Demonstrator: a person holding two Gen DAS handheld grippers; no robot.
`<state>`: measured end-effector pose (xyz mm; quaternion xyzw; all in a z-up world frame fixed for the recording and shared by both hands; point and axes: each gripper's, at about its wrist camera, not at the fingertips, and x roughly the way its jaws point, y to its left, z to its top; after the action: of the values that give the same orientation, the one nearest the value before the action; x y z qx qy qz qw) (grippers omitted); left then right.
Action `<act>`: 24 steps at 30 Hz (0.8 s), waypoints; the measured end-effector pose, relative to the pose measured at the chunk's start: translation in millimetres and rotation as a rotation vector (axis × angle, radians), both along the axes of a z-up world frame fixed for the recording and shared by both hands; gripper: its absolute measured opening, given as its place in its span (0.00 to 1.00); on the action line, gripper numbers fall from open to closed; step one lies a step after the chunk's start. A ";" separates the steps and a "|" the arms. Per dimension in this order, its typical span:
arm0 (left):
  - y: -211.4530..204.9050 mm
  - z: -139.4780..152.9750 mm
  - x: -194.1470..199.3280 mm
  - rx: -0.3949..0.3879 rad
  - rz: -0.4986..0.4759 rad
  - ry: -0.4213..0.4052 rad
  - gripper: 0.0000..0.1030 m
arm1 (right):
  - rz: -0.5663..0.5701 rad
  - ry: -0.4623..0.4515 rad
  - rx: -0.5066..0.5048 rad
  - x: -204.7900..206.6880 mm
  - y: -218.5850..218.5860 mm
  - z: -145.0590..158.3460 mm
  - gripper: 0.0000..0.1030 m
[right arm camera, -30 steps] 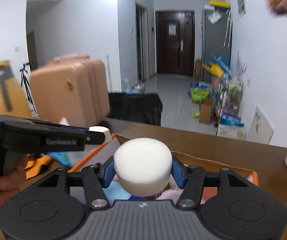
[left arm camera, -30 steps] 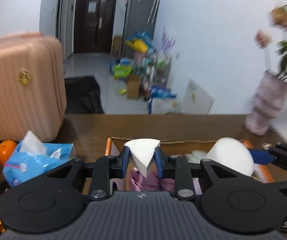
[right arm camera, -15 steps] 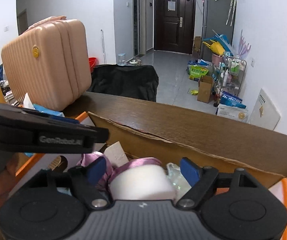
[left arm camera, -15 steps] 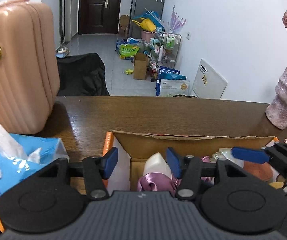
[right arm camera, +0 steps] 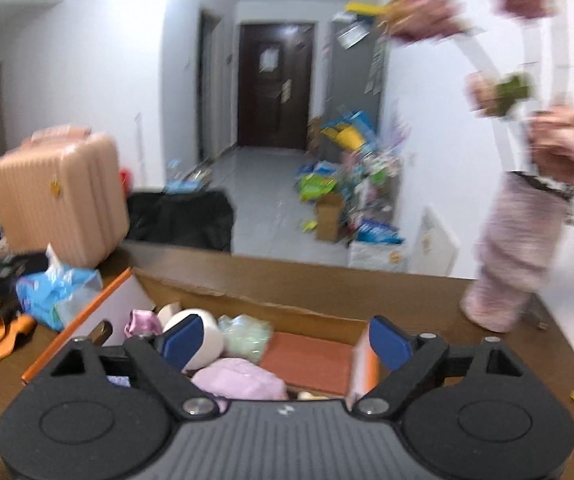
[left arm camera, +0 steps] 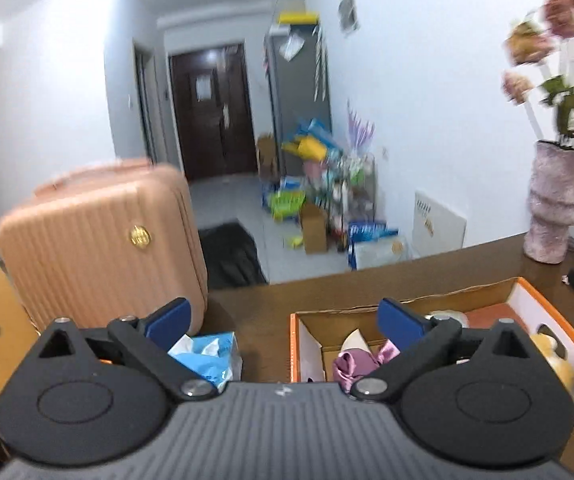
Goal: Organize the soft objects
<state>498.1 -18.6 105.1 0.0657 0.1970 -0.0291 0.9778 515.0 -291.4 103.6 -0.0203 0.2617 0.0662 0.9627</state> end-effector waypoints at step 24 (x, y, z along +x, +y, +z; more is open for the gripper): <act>-10.2 -0.8 -207.3 -0.080 -0.001 -0.259 1.00 | -0.088 -0.335 0.082 -225.1 -6.4 -10.8 0.97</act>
<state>290.8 -28.8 104.4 0.0298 0.0678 -0.0288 0.9968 289.9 -297.8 92.8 0.0198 0.0951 0.0304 0.9948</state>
